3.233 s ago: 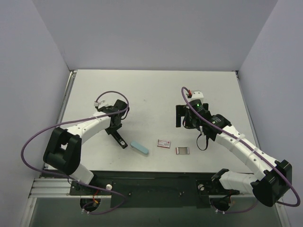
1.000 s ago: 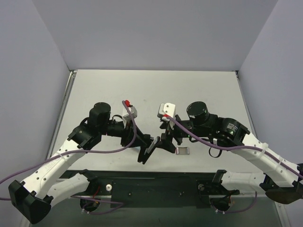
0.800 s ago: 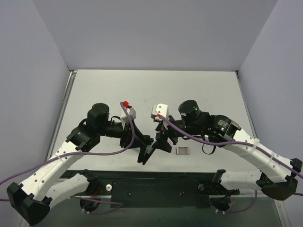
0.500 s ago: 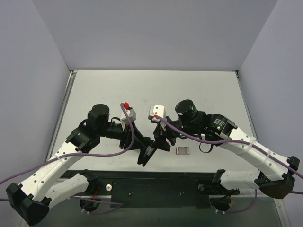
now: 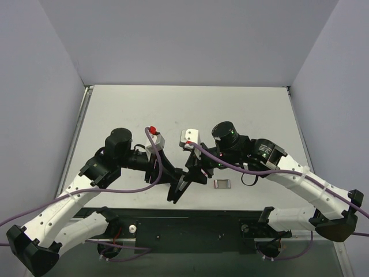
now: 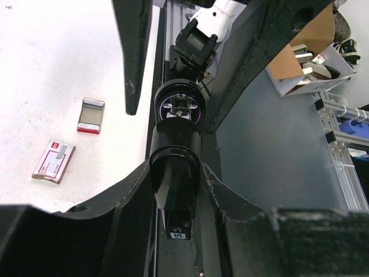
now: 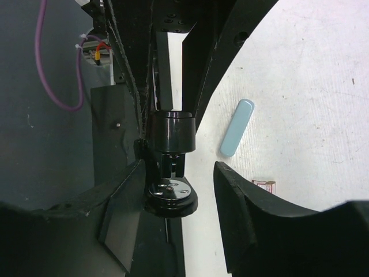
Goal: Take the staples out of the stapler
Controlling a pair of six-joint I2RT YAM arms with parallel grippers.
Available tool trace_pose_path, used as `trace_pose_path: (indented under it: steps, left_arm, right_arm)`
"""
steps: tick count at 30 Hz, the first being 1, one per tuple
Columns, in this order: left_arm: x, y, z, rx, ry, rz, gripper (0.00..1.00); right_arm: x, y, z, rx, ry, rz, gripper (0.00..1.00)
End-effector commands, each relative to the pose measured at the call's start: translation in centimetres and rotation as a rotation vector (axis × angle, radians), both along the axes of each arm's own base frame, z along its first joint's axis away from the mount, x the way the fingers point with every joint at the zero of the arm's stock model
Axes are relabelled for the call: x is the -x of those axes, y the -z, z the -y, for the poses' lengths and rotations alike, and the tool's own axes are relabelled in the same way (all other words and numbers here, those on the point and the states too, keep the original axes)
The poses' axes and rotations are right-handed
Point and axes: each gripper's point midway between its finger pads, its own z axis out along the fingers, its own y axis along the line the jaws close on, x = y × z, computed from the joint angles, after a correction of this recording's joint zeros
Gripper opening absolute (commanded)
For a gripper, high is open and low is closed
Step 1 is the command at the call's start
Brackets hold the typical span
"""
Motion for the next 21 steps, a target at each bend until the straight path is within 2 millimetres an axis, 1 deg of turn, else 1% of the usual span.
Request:
trace_pose_path:
  steps: [1, 7, 9, 11, 12, 13, 14, 15, 16, 18, 19, 20, 21]
  left_arm:
    - [0.8, -3.0, 0.1, 0.104, 0.060, 0.116, 0.00]
    - [1.0, -3.1, 0.1, 0.108, 0.062, 0.121, 0.00]
    - [1.0, -3.2, 0.0, 0.110, 0.062, 0.123, 0.00]
    - [0.9, -3.1, 0.0, 0.108, 0.054, 0.125, 0.00]
    - [0.9, -3.1, 0.0, 0.107, 0.053, 0.127, 0.00]
    - [0.9, -3.1, 0.0, 0.107, 0.052, 0.128, 0.00]
    - [0.9, -3.1, 0.0, 0.107, 0.051, 0.130, 0.00]
    - [1.0, -3.2, 0.0, 0.110, 0.052, 0.135, 0.00]
    - [0.9, -3.1, 0.0, 0.108, 0.053, 0.135, 0.00]
    - [1.0, -3.3, 0.0, 0.114, 0.050, 0.144, 0.00]
    - [0.9, -3.4, 0.0, 0.117, 0.047, 0.149, 0.00]
    - [1.0, -3.3, -0.1, 0.118, 0.045, 0.150, 0.00]
    - [0.9, -3.4, -0.1, 0.121, 0.042, 0.154, 0.00]
  right_arm:
    - [0.2, -0.1, -0.5, -0.001, -0.026, -0.001, 0.47]
    - [0.3, 0.0, -0.7, 0.001, -0.039, -0.016, 0.46]
    - [0.6, 0.0, -0.8, -0.001, -0.054, -0.024, 0.44]
    - [0.7, 0.1, -0.8, 0.002, -0.061, -0.027, 0.40]
    - [0.7, 0.1, -0.7, 0.002, -0.059, -0.027, 0.35]
    - [0.7, 0.2, -0.7, 0.003, -0.062, -0.031, 0.32]
    - [0.8, 0.2, -0.7, 0.003, -0.064, -0.034, 0.26]
    - [1.0, 0.2, -0.7, 0.002, -0.071, -0.039, 0.22]
    - [1.1, 0.4, -0.7, 0.004, -0.074, -0.046, 0.13]
    - [1.3, 1.0, -0.5, 0.015, -0.067, -0.064, 0.00]
    - [1.4, 1.1, -0.3, 0.013, -0.065, -0.070, 0.00]
    - [1.6, 1.9, -0.2, 0.022, -0.066, -0.086, 0.00]
    - [1.9, 1.9, 0.0, 0.014, -0.064, -0.090, 0.00]
